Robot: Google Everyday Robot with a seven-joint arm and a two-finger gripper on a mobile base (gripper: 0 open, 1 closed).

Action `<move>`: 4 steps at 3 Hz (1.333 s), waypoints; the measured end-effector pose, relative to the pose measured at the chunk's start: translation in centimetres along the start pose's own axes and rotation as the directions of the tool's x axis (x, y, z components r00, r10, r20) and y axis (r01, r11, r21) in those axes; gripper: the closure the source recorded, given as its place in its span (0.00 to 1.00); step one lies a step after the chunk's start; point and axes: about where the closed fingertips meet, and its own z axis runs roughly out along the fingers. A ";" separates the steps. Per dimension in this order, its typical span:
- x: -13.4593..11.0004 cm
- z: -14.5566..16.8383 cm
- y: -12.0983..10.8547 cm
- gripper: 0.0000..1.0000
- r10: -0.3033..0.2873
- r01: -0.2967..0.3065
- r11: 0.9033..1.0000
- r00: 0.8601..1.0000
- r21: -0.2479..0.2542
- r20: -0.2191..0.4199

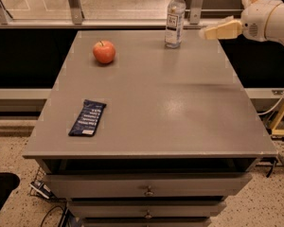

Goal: Move blue plastic bottle near rxbar blueberry

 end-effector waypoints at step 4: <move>3.4 15.1 0.2 0.00 0.182 -0.162 0.971 0.977 -0.173 0.108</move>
Offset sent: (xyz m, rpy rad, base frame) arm 0.1174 0.0433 -0.0607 0.1834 0.0821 0.1373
